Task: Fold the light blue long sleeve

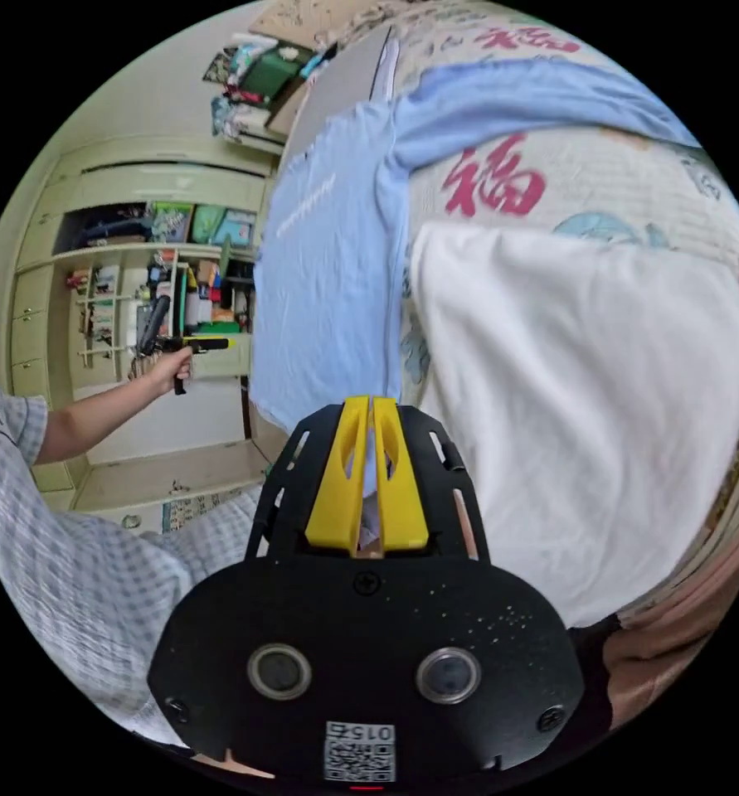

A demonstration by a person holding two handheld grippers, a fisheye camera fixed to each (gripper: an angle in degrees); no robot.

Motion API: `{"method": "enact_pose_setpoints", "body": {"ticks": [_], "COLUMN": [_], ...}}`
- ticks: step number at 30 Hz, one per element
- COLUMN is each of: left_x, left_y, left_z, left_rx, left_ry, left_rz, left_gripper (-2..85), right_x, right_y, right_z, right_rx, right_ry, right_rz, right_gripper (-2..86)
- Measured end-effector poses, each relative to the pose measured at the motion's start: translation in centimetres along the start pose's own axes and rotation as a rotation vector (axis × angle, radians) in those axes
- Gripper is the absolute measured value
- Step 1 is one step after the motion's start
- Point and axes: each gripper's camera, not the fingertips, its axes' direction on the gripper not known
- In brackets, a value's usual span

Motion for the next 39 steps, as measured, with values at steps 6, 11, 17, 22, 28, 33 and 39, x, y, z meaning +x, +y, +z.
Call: {"method": "enact_pose_setpoints", "body": {"ticks": [6,11,17,22,28,33,39], "left_x": [14.7,28.5,43.1,52.1,59.4,63.0,65.3], "left_y": [-9.2,-15.5,-19.1,-20.2,-20.9,-21.0,-20.4], "left_z": [-14.6,-27.1,-38.7,-43.9,-47.0,-47.9,-47.0], "left_rx": [0.175,0.292,0.37,0.352,0.252,0.216,0.177], "left_ry": [0.163,0.308,0.395,0.397,0.38,0.371,0.283], "left_rz": [0.265,0.471,0.692,0.793,0.853,0.906,0.961], "left_gripper": [8.8,8.7,8.7,9.0,9.3,9.7,9.5], "right_x": [5.3,9.4,12.9,14.0,14.2,14.5,13.1], "right_y": [0.0,-0.8,-1.6,-2.0,-2.3,-2.6,-2.7], "right_z": [-14.0,-22.0,-26.7,-28.3,-30.2,-30.6,-29.5], "right_rx": [0.388,0.557,0.615,0.625,0.668,0.649,0.607], "right_ry": [0.218,0.395,0.368,0.427,0.453,0.471,0.506], "right_rz": [0.193,0.367,0.448,0.528,0.568,0.604,0.602], "right_gripper": [7.3,9.3,10.6,12.9,13.6,12.6,10.9]}}
